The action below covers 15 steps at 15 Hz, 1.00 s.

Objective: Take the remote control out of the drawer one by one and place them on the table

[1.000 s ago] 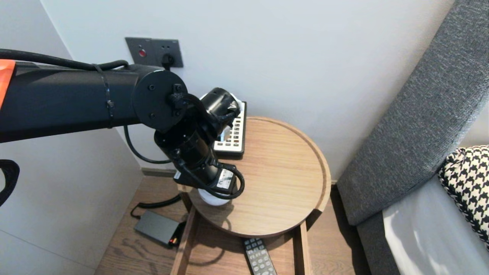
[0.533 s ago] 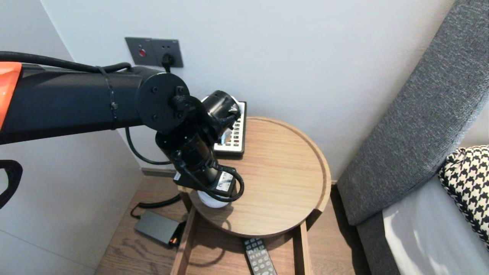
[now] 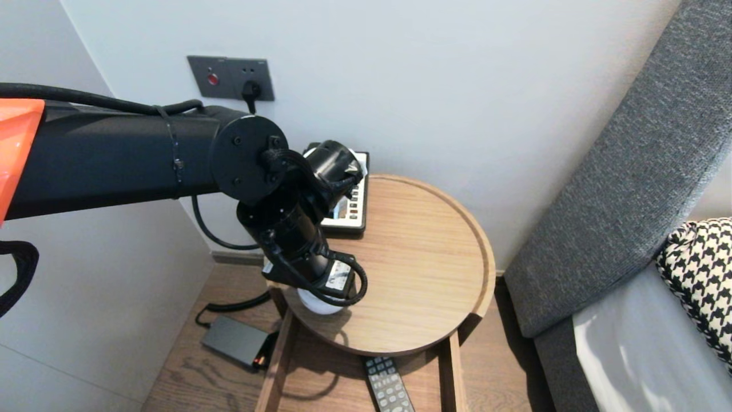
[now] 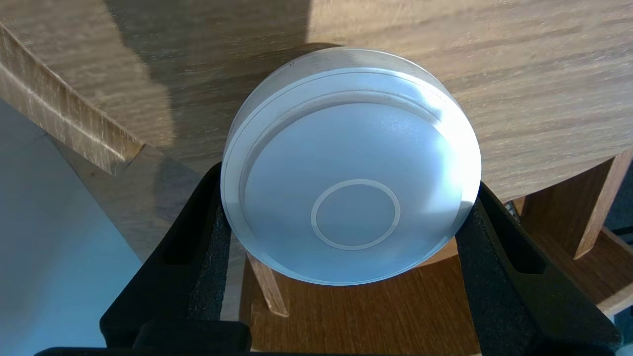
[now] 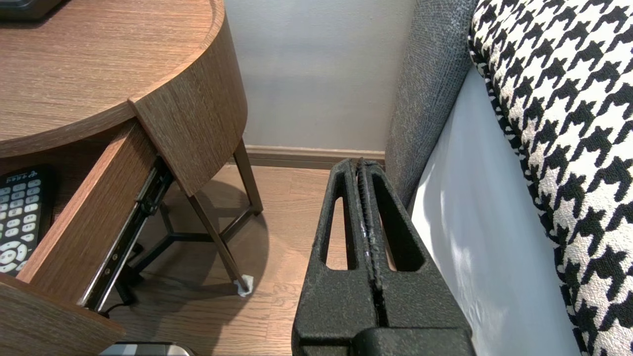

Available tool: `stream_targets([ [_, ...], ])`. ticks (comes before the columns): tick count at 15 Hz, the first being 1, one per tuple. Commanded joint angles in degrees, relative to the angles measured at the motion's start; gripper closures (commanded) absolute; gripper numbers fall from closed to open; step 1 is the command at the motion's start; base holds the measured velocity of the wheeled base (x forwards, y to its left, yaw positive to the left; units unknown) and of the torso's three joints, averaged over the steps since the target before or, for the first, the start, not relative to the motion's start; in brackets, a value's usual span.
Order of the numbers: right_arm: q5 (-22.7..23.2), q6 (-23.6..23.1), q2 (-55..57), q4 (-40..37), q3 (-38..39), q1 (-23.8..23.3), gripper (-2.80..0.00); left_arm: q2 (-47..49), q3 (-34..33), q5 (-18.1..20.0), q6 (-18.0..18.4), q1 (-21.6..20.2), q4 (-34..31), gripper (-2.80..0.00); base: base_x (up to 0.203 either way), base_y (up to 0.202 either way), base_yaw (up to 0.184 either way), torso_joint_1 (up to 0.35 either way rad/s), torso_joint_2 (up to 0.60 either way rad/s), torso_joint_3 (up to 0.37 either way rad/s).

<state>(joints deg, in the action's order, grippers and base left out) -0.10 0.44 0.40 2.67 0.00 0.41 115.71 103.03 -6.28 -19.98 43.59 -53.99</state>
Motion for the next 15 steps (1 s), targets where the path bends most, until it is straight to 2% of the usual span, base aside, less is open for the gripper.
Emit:
stream_targets([
  [1,0.0,0.0,0.0,0.1,1.4,0.0,0.00,0.0,-0.6,0.0,-0.1,0.1,-0.3,0.00,0.000,0.000,0.000,0.000,0.00,0.000],
  [13,0.0,0.0,0.0,0.1,1.4,0.0,0.00,0.0,-0.7,0.0,-0.1,0.2,-0.3,0.00,0.000,0.000,0.000,0.000,0.00,0.000],
  [14,0.0,0.0,0.0,0.1,1.4,0.0,0.00,0.0,-0.7,0.0,-0.1,0.2,-0.3,-2.80,0.000,0.000,0.000,0.000,0.00,0.000],
  [15,0.0,0.0,0.0,0.1,1.4,0.0,0.00,0.0,-0.7,0.0,-0.1,0.3,-0.3,-2.80,0.000,0.000,0.000,0.000,0.00,0.000],
])
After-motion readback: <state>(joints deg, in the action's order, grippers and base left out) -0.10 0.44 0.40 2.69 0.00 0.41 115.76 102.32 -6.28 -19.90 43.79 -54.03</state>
